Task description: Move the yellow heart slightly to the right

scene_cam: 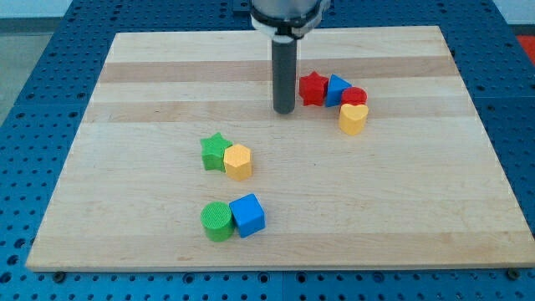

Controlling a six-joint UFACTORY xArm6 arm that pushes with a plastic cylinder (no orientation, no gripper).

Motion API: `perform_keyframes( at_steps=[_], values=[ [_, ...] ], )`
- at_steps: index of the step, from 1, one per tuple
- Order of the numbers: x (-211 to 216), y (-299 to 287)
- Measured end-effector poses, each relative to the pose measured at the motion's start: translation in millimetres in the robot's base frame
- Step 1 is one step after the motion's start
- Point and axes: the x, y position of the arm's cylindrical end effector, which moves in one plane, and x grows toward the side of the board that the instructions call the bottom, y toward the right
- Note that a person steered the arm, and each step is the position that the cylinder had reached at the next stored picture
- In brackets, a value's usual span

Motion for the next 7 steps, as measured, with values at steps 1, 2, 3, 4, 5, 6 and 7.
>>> perform_keyframes(
  at_steps=[1, 2, 3, 4, 5, 6, 7],
  values=[
    [14, 11],
    [14, 33],
    [14, 49],
    [14, 59],
    [14, 63],
    [16, 66],
    [16, 66]
  ],
)
